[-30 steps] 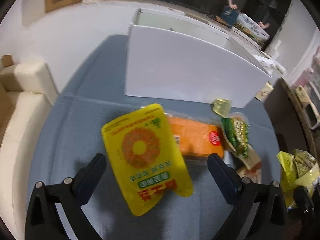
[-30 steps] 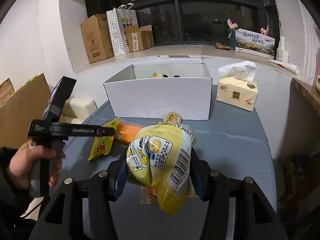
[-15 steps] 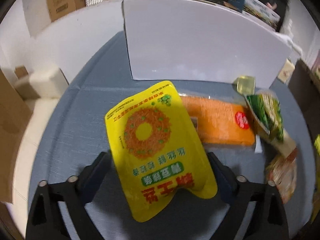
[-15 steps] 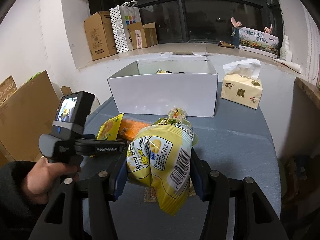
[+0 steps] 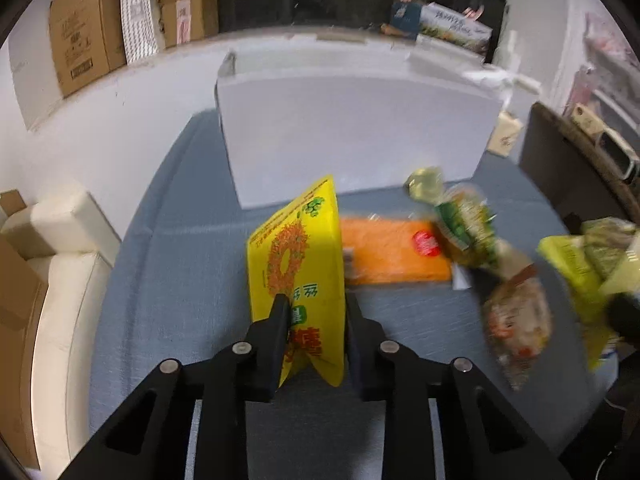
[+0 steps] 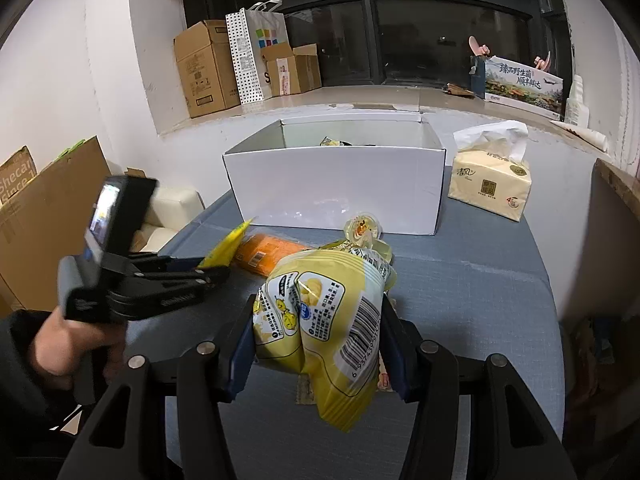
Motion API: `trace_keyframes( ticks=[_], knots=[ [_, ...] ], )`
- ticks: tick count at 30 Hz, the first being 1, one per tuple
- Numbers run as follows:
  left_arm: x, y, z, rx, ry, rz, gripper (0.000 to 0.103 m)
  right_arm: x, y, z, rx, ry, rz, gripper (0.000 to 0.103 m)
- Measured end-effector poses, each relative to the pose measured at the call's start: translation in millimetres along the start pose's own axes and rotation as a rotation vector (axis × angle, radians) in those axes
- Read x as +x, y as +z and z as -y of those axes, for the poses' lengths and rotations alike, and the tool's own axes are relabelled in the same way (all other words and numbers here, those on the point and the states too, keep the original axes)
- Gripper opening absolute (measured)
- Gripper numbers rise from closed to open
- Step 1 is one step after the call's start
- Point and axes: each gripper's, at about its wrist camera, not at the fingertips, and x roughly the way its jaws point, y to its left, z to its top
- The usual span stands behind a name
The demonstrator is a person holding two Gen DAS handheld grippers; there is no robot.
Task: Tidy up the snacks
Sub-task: 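Carry the yellow packet with the left tool while the right tool carries the pale yellow bag into the box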
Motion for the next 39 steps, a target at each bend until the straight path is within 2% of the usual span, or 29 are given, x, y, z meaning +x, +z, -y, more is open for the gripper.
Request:
trace_keyframes(
  ticks=[4,6,9,15,20,25,28,33,34,35,36,37,38,39],
  knots=[
    [-29,7,5,0.016,-0.039,0.055,0.028,-2,4,1,0.004,-0.002,0.013,0.059],
    [-37,17,22,0.023,-0.062,0.096,0.028,-6,9,1,0.011,0.010,0.026,0.059],
    [-57,35,28,0.034,-0.102,0.161,0.028,-9,22,3,0.008,0.012,0.049,0.059],
    [-77,105,31,0.050,-0.183,0.287,0.027,-7,78,9,-0.011,0.024,0.111,0.059],
    [-55,170,26,0.061,-0.204,0.326,0.027,14,138,20,-0.021,0.013,0.143,0.059],
    [-10,214,15,0.027,-0.192,0.275,0.027,49,185,48,0.048,0.002,0.129,0.059],
    [13,223,7,0.015,-0.168,0.260,0.027,78,206,67,0.085,0.008,0.100,0.059],
    [35,222,-2,-0.006,-0.145,0.242,0.029,123,222,82,0.104,-0.001,0.035,0.061],
    [38,222,-4,-0.003,-0.131,0.235,0.032,128,224,83,0.109,-0.003,0.030,0.066],
    [42,221,-5,-0.002,-0.117,0.222,0.051,135,225,85,0.122,-0.012,0.023,0.083],
    [43,220,-7,-0.004,-0.115,0.214,0.079,139,226,88,0.136,-0.009,0.024,0.095],
    [44,218,-10,-0.008,-0.126,0.210,0.090,140,226,90,0.146,0.001,0.033,0.103],
    [41,216,-12,-0.006,-0.132,0.220,0.099,141,226,92,0.156,0.011,0.043,0.103],
    [38,213,-14,-0.004,-0.127,0.230,0.100,141,224,95,0.166,0.020,0.040,0.103]
  ],
)
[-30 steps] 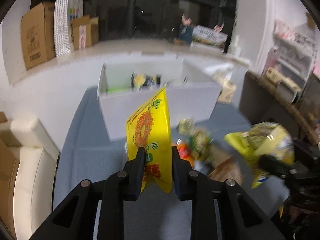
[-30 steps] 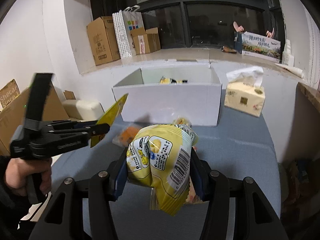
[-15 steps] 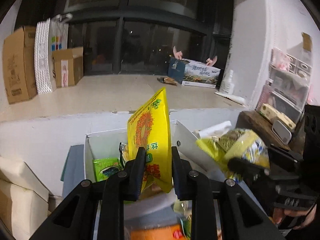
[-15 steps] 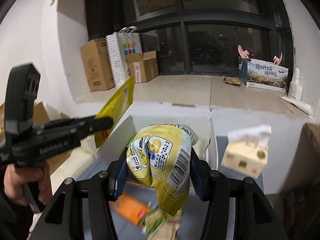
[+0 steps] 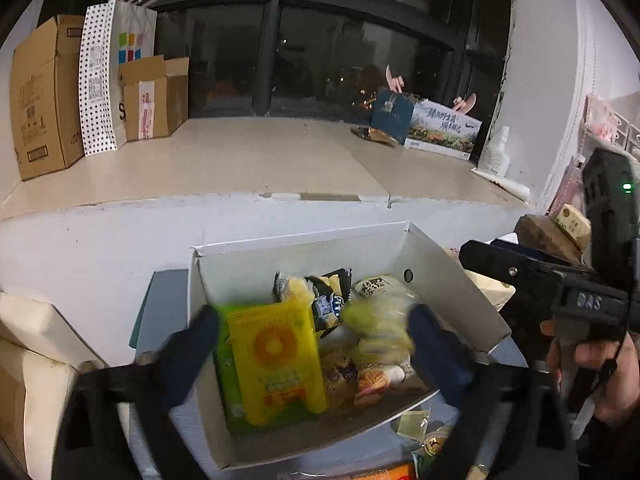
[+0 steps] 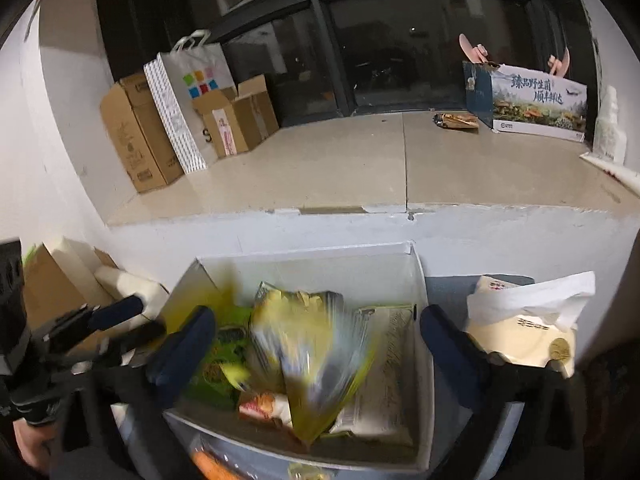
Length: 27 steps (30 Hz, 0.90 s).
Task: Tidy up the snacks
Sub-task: 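Carry the yellow packet with the left tool while the right tool carries the pale yellow bag into the box, then move both tools back toward the remaining snacks on the table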
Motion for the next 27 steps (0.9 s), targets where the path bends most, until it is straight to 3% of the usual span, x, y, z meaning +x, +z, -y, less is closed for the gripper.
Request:
trace_keyframes(
  ticks=[8,11,16,27],
  knots=[
    [-22,-7,-7,-0.024,-0.006,-0.004,0.103,-19,-12,11,0.064,0.027,0.004,0.103],
    [-37,-16,-6,-0.030,-0.053,0.012,0.103,-34,-19,9,0.051,0.040,0.003,0.103],
    [-65,-45,2,0.001,-0.038,0.013,0.103,-67,-47,1,0.013,0.044,0.002,0.103],
    [-94,-145,20,0.015,-0.097,-0.087,0.103,-118,-174,-14,-0.044,0.011,-0.065,0.103]
  ],
)
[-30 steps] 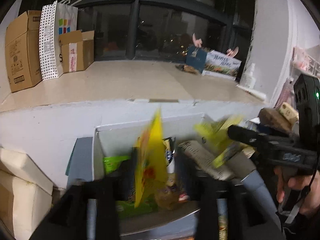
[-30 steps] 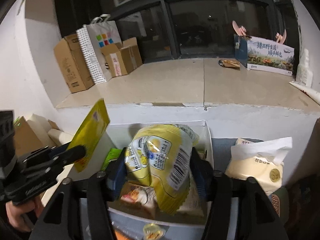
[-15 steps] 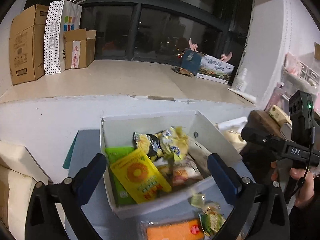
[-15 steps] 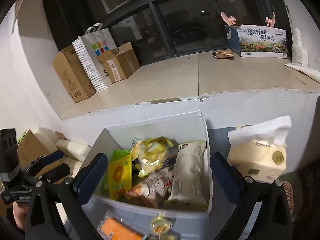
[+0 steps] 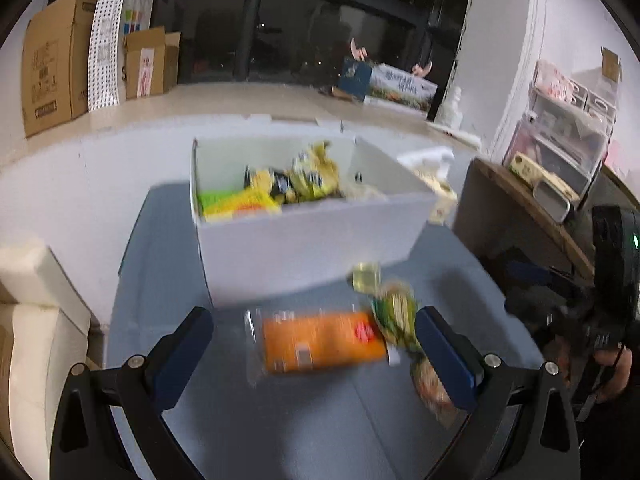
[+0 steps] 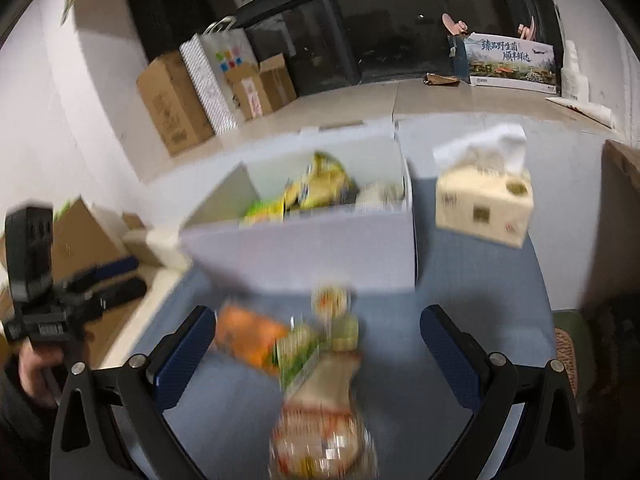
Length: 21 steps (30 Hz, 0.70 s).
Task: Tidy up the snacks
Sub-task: 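Move both tools back toward the remaining snacks on the table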
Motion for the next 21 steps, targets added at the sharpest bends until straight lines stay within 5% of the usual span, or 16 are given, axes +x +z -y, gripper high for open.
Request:
trace_keyframes(
  ticks=[7,18,21],
  knots=[
    [1,-40,7,-0.038,-0.028,-0.047,0.103,9,-54,-14,0.005,0.000,-0.049,0.103],
    [5,-54,9,-0.013,-0.019,-0.076,0.103,83,-17,-29,0.005,0.023,-0.149,0.103],
    [3,-55,7,-0.003,-0.011,-0.077,0.103,108,-12,-25,0.022,0.015,-0.215,0.086]
  ],
)
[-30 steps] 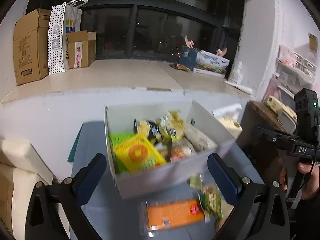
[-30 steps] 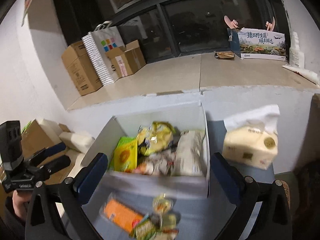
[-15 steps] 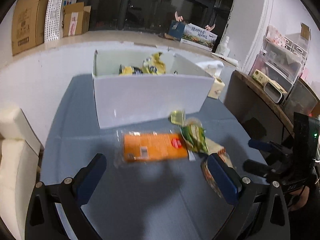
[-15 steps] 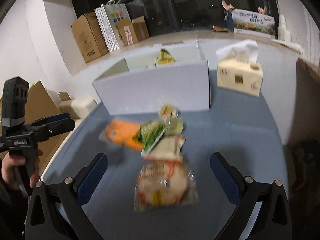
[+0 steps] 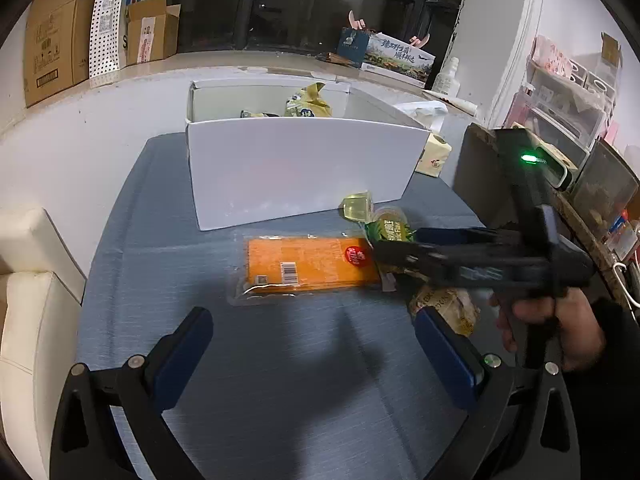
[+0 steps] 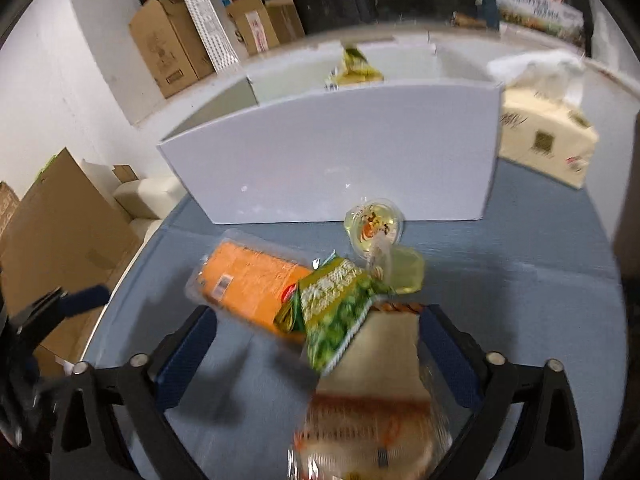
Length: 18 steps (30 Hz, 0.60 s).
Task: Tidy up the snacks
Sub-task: 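Move both tools back toward the remaining snacks on the table, then grasp the green seaweed pack with the right tool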
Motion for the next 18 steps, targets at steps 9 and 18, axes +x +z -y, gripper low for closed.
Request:
trace_keyframes(
  ticks=[9,18],
  knots=[
    [6,-3,-7,-0.010,-0.007,-0.020,0.103,13,-2,-1,-0.037,0.007,-0.029,0.038],
    [40,17,27,0.320,-0.095,-0.091,0.103,-49,-20,9,-0.017,0.079,0.073,0.037]
  ],
)
